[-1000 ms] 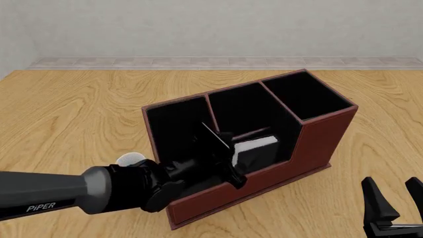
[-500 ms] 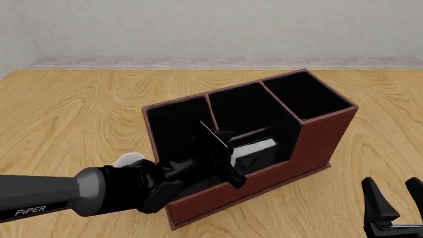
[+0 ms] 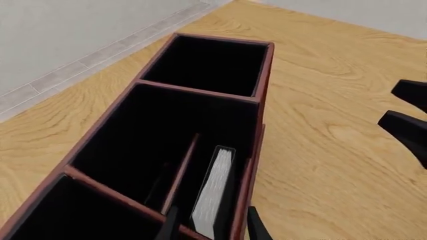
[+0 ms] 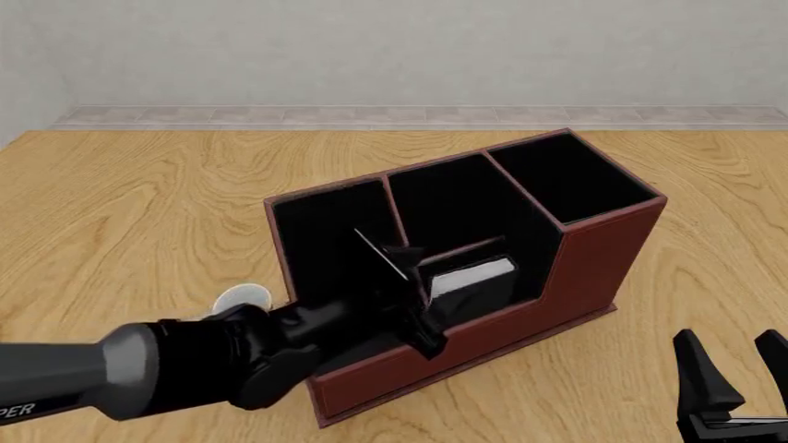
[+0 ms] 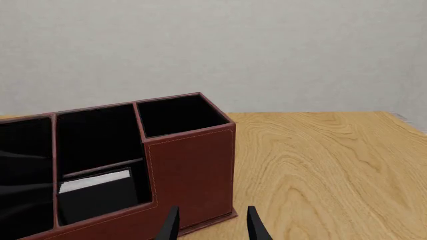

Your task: Pick up the book and place it in the back compartment of the caddy.

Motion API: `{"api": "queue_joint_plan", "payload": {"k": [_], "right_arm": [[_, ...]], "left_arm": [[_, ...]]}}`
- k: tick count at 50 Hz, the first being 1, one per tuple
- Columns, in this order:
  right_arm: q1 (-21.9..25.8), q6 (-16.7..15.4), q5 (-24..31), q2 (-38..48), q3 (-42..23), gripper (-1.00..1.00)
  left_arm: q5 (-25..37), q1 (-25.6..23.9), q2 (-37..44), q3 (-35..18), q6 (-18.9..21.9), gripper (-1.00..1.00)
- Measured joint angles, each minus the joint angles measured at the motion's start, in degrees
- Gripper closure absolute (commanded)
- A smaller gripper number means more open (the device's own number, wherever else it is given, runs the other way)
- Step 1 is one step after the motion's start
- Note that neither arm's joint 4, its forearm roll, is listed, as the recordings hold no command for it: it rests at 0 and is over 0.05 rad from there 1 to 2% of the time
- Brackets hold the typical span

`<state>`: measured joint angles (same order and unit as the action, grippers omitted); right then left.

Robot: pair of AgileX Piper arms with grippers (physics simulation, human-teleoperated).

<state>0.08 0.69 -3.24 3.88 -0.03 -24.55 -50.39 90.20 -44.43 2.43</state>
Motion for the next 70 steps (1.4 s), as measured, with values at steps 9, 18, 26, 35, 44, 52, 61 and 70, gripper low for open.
{"api": "queue_joint_plan", "payload": {"k": [9, 18, 26, 35, 44, 52, 61, 70], "right_arm": [[0.0, 0.0, 0.0, 0.0, 0.0, -1.0], [0.0, 0.0, 0.0, 0.0, 0.0, -1.0], [0.0, 0.0, 0.0, 0.0, 0.0, -1.0], [0.0, 0.0, 0.0, 0.0, 0.0, -1.0], [0.0, 0.0, 0.0, 0.0, 0.0, -1.0], [0.0, 0.0, 0.0, 0.0, 0.0, -1.0], [0.0, 0.0, 0.0, 0.0, 0.0, -1.0], [0.0, 0.0, 0.0, 0.0, 0.0, -1.0]], "left_arm": [[0.7, -0.1, -2.2, 1.4, -0.1, -1.0], [0.8, 0.0, -3.8, 2.9, -0.3, -1.0], [1.1, 0.1, -5.3, 4.0, -0.6, -1.0], [-0.2, 0.7, -7.1, 6.7, -1.0, -1.0], [-1.6, 1.5, -8.7, 9.7, -1.3, -1.0], [-1.4, 2.1, -10.7, 11.4, -1.0, -1.0], [-0.2, 3.5, -13.4, 12.9, -0.6, -1.0], [0.8, 4.4, -16.2, 14.6, -0.7, -1.0]]}}
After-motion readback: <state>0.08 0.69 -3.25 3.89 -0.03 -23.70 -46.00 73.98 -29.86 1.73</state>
